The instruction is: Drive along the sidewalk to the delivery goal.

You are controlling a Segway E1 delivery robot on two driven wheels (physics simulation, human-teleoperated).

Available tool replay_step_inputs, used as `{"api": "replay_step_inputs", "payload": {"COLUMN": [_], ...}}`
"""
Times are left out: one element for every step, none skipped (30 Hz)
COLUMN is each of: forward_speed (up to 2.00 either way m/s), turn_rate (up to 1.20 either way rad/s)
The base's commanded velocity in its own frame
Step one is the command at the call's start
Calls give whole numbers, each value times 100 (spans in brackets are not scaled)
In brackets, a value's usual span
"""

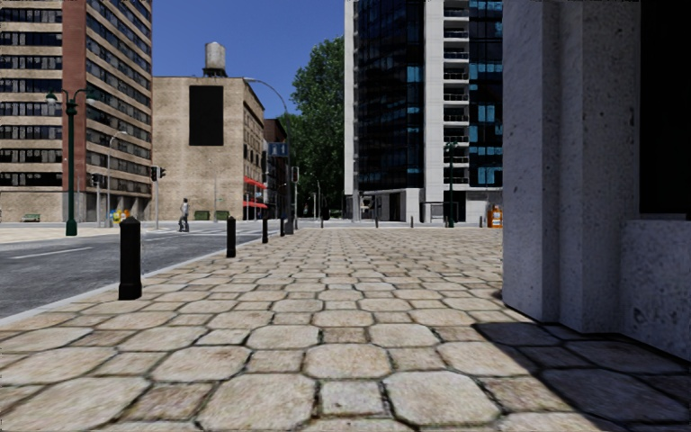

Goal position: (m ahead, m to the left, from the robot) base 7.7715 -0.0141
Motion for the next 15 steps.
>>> {"api": "replay_step_inputs", "payload": {"forward_speed": [200,200,200,200,200,200,200,200,200,200,200,200,200,200,200], "turn_rate": [0,0,0,0,0,0,0,0,0,0,0,0,0,0,0]}}
